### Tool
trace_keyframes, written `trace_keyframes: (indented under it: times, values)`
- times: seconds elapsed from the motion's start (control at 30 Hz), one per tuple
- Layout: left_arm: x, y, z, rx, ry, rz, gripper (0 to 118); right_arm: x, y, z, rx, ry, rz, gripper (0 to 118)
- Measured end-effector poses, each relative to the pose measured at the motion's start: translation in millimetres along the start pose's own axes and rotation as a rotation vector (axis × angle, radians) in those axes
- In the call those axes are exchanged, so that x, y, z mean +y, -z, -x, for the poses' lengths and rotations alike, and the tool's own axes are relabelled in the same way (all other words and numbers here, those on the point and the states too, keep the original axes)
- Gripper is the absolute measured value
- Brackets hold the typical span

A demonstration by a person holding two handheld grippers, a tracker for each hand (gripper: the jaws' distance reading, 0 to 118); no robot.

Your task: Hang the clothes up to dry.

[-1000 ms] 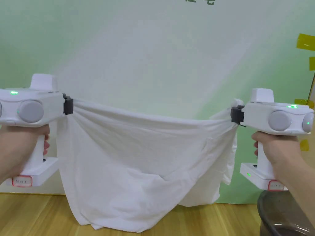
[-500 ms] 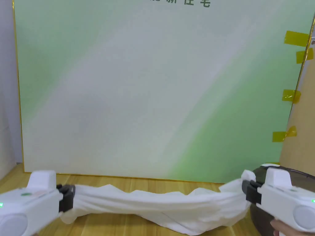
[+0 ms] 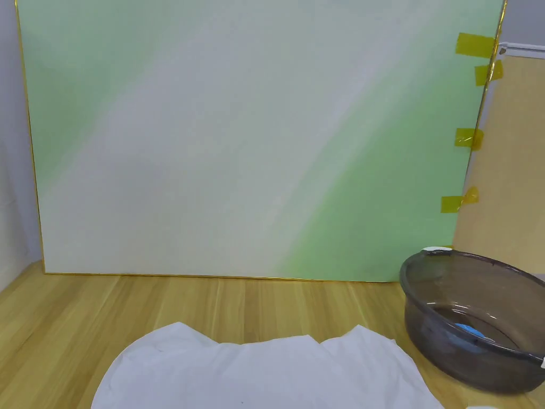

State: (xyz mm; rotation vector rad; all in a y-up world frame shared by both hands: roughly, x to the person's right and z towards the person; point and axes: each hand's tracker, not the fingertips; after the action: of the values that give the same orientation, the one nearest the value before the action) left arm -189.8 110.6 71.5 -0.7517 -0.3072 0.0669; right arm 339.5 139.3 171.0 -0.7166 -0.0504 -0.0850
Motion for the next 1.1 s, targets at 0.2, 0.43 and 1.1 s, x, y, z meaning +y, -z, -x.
trace_keyframes:
  times: [0.2, 0.43, 1.1]
  values:
    - [-12, -9, -2, -0.009, 0.04, 0.037, 106, -17, -9, 0, 0.01, 0.03, 0.05, 89]
    - [58, -49, -16, -0.092, 0.065, -0.197, 112, 62, -62, 15, 0.074, -0.009, -0.318, 100]
    - [161, -54, -49, 0.027, 0.021, -0.448, 2, 147, -52, 80, 0.063, -0.036, -0.559, 0]
